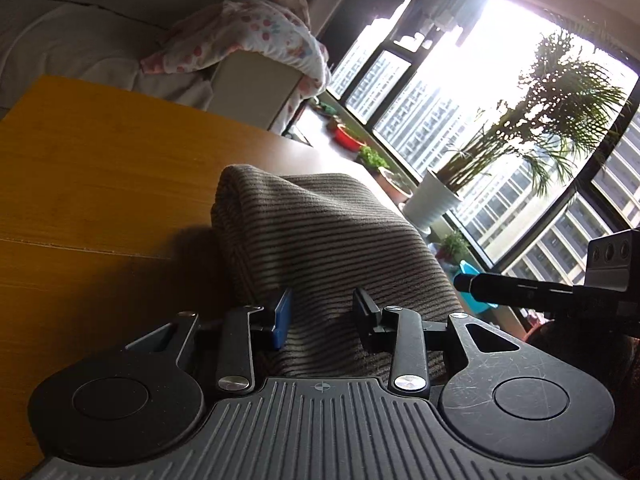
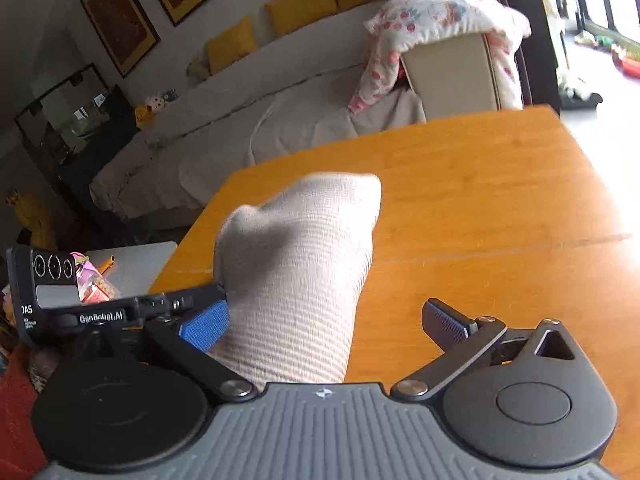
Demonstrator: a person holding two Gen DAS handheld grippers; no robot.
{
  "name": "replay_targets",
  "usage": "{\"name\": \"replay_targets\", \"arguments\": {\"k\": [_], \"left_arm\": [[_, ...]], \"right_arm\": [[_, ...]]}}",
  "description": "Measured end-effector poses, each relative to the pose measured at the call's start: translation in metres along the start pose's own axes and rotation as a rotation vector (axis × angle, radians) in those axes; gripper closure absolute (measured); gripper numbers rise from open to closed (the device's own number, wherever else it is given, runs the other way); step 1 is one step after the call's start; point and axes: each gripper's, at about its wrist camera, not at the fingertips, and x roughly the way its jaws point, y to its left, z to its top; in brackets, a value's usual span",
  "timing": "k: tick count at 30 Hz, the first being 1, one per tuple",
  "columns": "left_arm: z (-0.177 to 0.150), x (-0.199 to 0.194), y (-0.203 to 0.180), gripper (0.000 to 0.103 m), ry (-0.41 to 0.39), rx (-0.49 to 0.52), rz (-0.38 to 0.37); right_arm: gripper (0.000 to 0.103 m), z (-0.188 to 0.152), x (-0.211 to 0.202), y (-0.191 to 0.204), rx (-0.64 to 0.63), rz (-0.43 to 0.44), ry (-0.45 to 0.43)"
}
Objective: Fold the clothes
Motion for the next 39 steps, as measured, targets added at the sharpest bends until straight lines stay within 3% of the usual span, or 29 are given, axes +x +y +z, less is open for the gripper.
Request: {"name": "replay_targets", "arguments": {"k": [5, 9, 12, 15, 19, 21, 23, 27, 31, 33, 35, 39], "left_arm": [[-0.003, -0.001, 0.004, 0.066, -0.01, -0.005, -0.011], [-0.004, -0.001, 0.006, 0.066, -0.013, -0.001, -0.013], [-0.005, -0.001, 0.008, 0.066, -0.014, 0.0, -0.015], [-0.004, 0.0, 0.009, 0.066, -0.012, -0.003, -0.023], [-0.004, 0.0, 0.01, 0.066, -0.013, -0.006, -0.022], [-0.003, 0.001, 0.01, 0.066, -0.011, -0.014, -0.027], [-0.002, 0.003, 0.01, 0.066, -0.009, -0.018, -0.032], [0.001, 0.011, 0.007, 0.066, -0.005, -0.009, -0.042], [0.012, 0.01, 0.002, 0.066, -0.001, -0.021, -0.013], [0.02, 0.001, -0.006, 0.06, -0.023, -0.018, -0.011], [0.03, -0.009, -0.021, 0.045, -0.063, 0.026, -0.025], [0.052, 0.003, -0.041, 0.037, -0.049, 0.091, -0.085]], "right_arm": [[0.0, 0.035, 0.031, 0.022, -0.151, -0.124, -0.069], [0.0, 0.022, 0.089, 0.046, -0.386, -0.308, 0.043], [0.0, 0.009, 0.096, 0.057, -0.426, -0.358, -0.034], [0.0, 0.01, 0.091, 0.052, -0.386, -0.33, -0.028], [0.0, 0.018, 0.065, 0.019, -0.139, -0.079, 0.05], [0.0, 0.008, 0.048, 0.017, -0.096, 0.031, 0.059], [0.0, -0.012, 0.04, 0.028, -0.193, 0.013, 0.075], [0.0, -0.048, 0.036, 0.044, -0.382, -0.12, 0.015], [0.0, -0.054, 0.043, 0.049, -0.365, -0.147, -0.003], [0.0, -0.056, 0.047, 0.049, -0.347, -0.15, -0.009], [0.0, -0.059, 0.047, 0.046, -0.347, -0.15, -0.016], [0.0, -0.061, 0.047, 0.041, -0.32, -0.137, -0.017]]}}
